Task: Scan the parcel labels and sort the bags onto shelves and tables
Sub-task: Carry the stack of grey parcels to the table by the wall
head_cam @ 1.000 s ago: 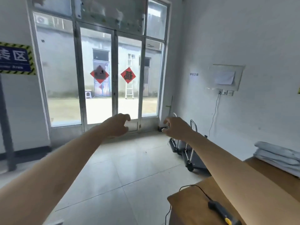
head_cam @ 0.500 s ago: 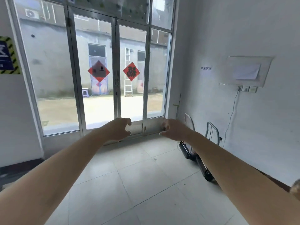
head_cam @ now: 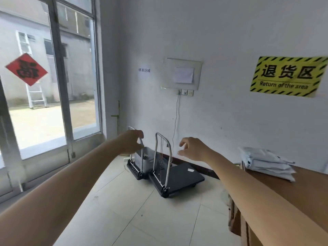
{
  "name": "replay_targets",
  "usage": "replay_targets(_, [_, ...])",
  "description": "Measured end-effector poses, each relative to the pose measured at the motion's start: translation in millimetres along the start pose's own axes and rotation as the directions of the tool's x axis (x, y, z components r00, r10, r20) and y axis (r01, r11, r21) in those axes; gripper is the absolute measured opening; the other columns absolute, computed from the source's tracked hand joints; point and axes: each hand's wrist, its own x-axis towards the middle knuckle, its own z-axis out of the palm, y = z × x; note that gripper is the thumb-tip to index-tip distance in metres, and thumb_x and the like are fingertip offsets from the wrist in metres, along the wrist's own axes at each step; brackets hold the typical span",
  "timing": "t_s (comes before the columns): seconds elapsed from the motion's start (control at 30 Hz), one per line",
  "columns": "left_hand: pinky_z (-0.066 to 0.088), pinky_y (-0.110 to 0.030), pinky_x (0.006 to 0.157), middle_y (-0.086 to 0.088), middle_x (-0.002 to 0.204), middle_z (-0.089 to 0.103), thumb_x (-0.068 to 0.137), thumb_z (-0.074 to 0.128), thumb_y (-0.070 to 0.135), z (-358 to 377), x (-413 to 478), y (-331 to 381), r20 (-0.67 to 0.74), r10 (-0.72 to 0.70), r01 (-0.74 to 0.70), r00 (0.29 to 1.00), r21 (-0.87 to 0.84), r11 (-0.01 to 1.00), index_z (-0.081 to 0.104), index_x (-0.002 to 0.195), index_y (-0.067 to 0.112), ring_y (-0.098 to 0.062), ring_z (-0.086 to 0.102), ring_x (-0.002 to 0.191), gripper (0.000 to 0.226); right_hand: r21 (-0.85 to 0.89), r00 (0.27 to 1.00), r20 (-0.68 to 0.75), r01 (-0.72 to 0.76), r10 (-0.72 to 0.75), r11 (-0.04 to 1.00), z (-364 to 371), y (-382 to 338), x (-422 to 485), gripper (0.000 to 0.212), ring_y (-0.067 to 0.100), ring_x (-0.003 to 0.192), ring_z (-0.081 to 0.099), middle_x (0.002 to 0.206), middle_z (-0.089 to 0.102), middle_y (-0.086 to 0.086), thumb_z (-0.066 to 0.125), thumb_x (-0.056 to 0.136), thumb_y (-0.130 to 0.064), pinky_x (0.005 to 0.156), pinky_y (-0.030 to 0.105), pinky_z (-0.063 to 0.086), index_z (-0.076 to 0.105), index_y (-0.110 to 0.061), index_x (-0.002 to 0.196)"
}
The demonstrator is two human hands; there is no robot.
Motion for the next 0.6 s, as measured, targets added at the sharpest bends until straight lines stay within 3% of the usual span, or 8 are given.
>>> replay_targets(0.1, [0.039,-0.028,0.095,-0.009,0.131,0.055,0.093,0.054,0.024,22.1,99.7,28.6,0.018,0.109,-0.109,0.994,0.031,0.994,0.049,0.131,0.013,-0.023,0.052,0.118,0.04,0.047,0.993,-0.054,-0.104,0.107,0.993,-18.1,64.7,50.3,0.037,0.021,0.103,0.056,0.119,0.061,0.005,0.062,0.088,-0.032,0.084,0.029,0.043,0.058,-0.014,0.119])
replay_targets(0.23, [0.041,-0.029,0.092,-0.009,0.118,0.06,0.092,0.055,0.027,43.3,230.8,79.8,0.012,0.219,-0.218,0.976,-0.027,0.975,0.051,0.125,0.014,-0.021,0.055,0.101,0.036,0.041,0.968,-0.09,-0.231,0.233,0.972,-54.1,145.8,103.5,0.039,0.018,0.099,0.057,0.119,0.06,0.004,0.061,0.087,-0.033,0.083,0.028,0.045,0.057,-0.015,0.122])
replay_targets(0.37, [0.043,-0.033,0.097,-0.009,0.127,0.056,0.092,0.054,0.027,83.6,330.6,129.7,0.097,0.335,-0.331,0.937,-0.057,0.942,0.048,0.13,0.015,-0.025,0.055,0.112,0.039,0.045,0.926,-0.158,-0.339,0.342,0.94,-87.2,221.1,144.2,0.04,0.017,0.096,0.054,0.117,0.061,0.004,0.062,0.087,-0.034,0.079,0.028,0.042,0.056,-0.016,0.122])
replay_targets(0.6, [0.042,-0.031,0.091,-0.007,0.122,0.058,0.091,0.055,0.029,174.2,498.4,222.2,0.164,0.528,-0.517,0.834,-0.107,0.849,0.05,0.127,0.016,-0.025,0.054,0.111,0.039,0.017,0.806,-0.233,-0.556,0.544,0.831,-111.0,366.6,194.3,0.04,0.018,0.096,0.054,0.116,0.06,0.003,0.064,0.084,-0.032,0.081,0.03,0.045,0.057,-0.016,0.12])
